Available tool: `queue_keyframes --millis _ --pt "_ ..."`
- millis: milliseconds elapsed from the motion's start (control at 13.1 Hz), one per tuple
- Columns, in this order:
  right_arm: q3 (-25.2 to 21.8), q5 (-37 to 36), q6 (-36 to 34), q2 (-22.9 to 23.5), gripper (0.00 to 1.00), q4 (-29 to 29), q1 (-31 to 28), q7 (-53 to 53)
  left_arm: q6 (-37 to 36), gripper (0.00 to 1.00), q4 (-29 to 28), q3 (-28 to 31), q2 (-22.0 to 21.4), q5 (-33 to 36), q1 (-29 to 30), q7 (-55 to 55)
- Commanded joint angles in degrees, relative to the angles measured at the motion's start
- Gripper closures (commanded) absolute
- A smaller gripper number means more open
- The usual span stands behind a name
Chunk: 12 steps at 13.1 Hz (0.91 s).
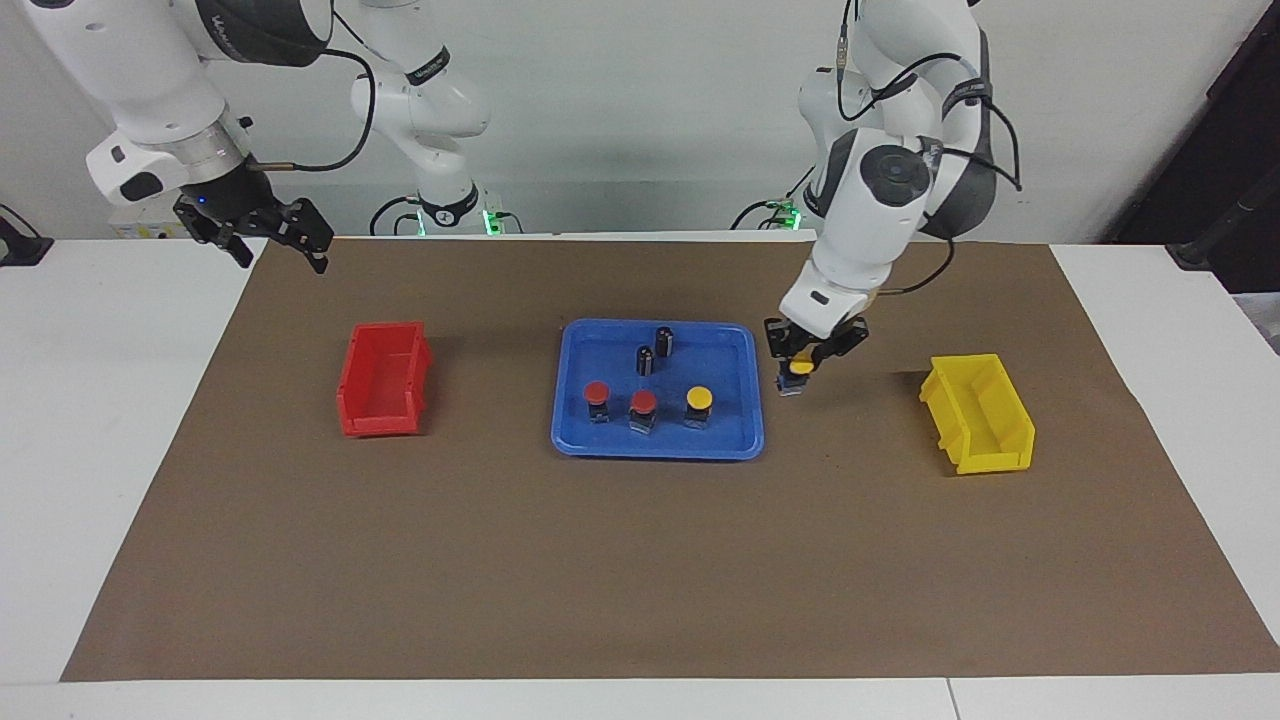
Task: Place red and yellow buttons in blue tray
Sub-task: 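Carry the yellow button into the blue tray and open the left gripper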
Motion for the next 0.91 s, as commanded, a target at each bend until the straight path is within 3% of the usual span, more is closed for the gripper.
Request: queue_keyframes --millis 0,610,686,762,838 --pt "0.32 -0.89 -0.61 -0.09 0.0 0.45 -0.28 -1.6 4.43 0.99 -2.09 1.05 0.46 -1.98 -3.34 -2.49" --pt "0.41 -1.5 -0.7 -0.09 0.0 0.45 -0.28 -1.6 13.57 0.98 -6.13 1.05 5.12 -2.07 -3.43 -2.41" --pt "0.41 -1.5 -0.7 -0.09 0.0 0.45 -0.28 -1.69 12.97 0.77 -5.7 1.14 5.21 -2.07 -3.34 -1.63" --pt "0.41 -1.5 -0.7 -0.09 0.0 0.54 -0.28 -1.69 12.79 0.25 -5.34 1.14 5.3 -1.98 -3.26 -1.53" --pt "0.41 -1.5 -0.7 -0.09 0.0 0.54 -0.28 -1.69 11.83 0.17 -4.38 1.23 4.95 -1.98 -3.17 -1.53"
